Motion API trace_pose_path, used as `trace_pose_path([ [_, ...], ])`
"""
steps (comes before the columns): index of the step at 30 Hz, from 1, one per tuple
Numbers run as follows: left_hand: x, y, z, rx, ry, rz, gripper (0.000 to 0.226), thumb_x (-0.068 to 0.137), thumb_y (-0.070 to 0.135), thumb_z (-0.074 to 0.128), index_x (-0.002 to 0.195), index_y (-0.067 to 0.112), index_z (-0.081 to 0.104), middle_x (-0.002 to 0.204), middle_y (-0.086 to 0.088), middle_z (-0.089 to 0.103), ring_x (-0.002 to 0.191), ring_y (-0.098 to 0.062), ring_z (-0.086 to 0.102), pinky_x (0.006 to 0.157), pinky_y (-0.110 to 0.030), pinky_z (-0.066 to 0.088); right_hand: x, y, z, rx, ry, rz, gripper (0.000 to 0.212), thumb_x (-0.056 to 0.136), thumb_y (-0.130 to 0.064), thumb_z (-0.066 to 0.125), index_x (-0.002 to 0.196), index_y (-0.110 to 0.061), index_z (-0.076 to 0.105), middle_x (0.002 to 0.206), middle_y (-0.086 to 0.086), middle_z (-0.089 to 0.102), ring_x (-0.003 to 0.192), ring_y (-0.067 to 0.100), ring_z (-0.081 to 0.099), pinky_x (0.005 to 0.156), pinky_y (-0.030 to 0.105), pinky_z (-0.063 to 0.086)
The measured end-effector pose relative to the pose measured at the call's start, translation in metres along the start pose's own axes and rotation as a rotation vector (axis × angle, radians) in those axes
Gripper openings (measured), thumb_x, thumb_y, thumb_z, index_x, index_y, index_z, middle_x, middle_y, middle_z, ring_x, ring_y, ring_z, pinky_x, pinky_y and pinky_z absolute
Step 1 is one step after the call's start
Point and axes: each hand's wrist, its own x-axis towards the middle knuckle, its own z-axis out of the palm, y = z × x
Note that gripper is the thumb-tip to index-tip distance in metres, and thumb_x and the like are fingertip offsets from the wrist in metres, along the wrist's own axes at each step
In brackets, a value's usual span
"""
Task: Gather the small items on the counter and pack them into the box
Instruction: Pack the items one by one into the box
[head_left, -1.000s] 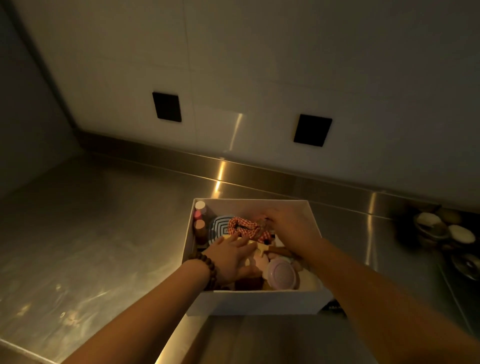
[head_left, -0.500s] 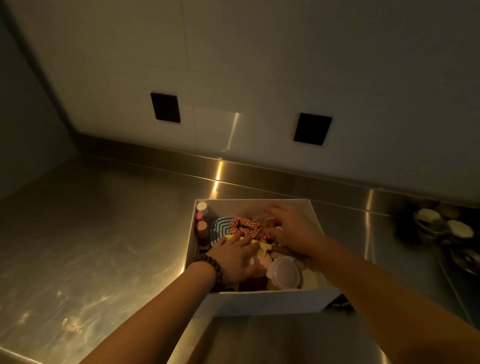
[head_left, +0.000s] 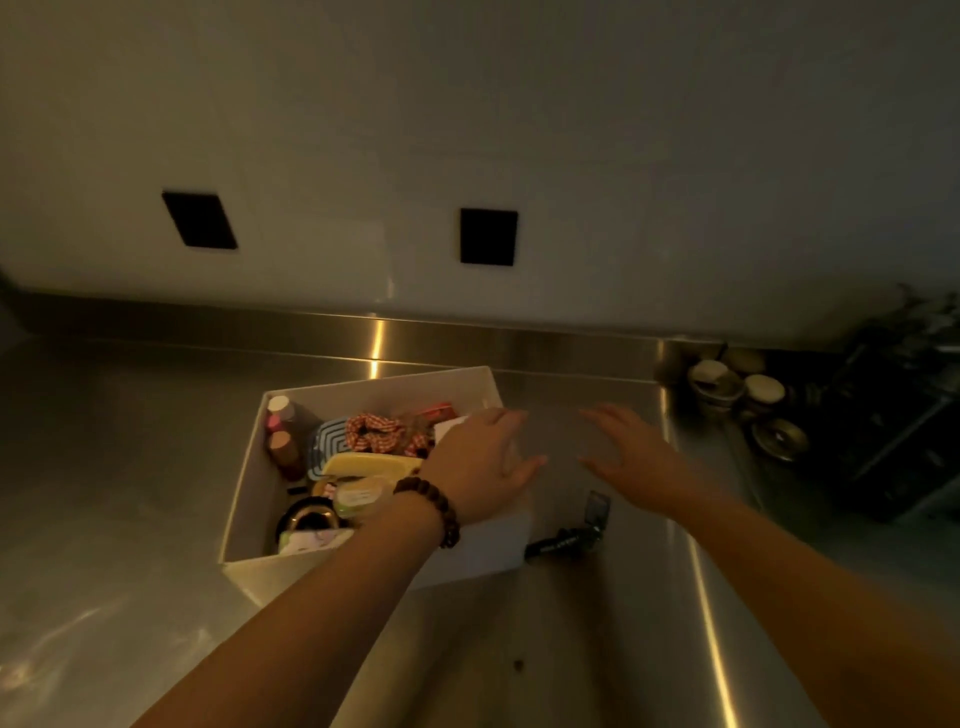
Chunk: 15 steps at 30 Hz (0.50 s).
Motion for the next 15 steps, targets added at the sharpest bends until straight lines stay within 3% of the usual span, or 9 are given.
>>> trace_pose_path([
  [3,0.009,0.030,0.023,0.031,-0.042,-0.028,0.062,0.091,0.053,0.047,0.143,0.022,0.034,0.143,-0.002,0.040,0.127,-0.019,0.041,0.105,-0.032,0.036,-0.017,0.031,0.011,0.029,-0.181,0.037,0.068,0.086,-0.025,0.066,0.144,-0.013,0.032,0.151,0.013,0.026,0.140,0.023,0.026,0.108,0.019,0.016],
  [7,0.011,0.040,0.050,0.164,-0.085,-0.136,0.066,0.088,0.056,0.048,0.143,0.022,0.031,0.145,-0.002,0.036,0.131,-0.020,0.035,0.110,-0.037,0.032,-0.031,0.056,0.043,-0.028,-0.441,-0.067,0.073,0.085,-0.025,0.065,0.147,-0.020,0.025,0.156,0.009,0.015,0.143,0.021,0.018,0.112,0.025,0.017],
  [9,0.010,0.041,0.057,0.263,-0.097,-0.159,0.065,0.088,0.055,0.048,0.142,0.022,0.032,0.147,-0.002,0.034,0.134,-0.020,0.031,0.113,-0.038,0.027,-0.033,0.063,0.056,-0.065,-0.441,-0.109,0.060,0.086,-0.021,0.061,0.141,-0.016,0.038,0.150,0.009,0.030,0.138,0.024,0.029,0.109,0.025,0.021],
  [12,0.011,0.044,0.059,0.317,-0.090,-0.180,0.065,0.088,0.054,0.048,0.142,0.020,0.033,0.149,-0.002,0.031,0.136,-0.020,0.028,0.113,-0.038,0.027,-0.031,0.071,0.070,0.017,-0.369,-0.101,0.031,0.083,-0.012,0.061,0.113,-0.008,0.064,0.119,0.013,0.058,0.115,0.029,0.053,0.093,0.028,0.036],
  [15,0.012,0.047,0.059,0.352,-0.099,-0.200,0.064,0.089,0.052,0.047,0.142,0.020,0.031,0.149,-0.002,0.030,0.136,-0.020,0.027,0.112,-0.038,0.028,-0.032,0.072,0.065,0.071,-0.293,-0.059,0.020,0.083,-0.012,0.061,0.102,-0.006,0.067,0.104,0.015,0.063,0.100,0.028,0.058,0.078,0.027,0.036],
])
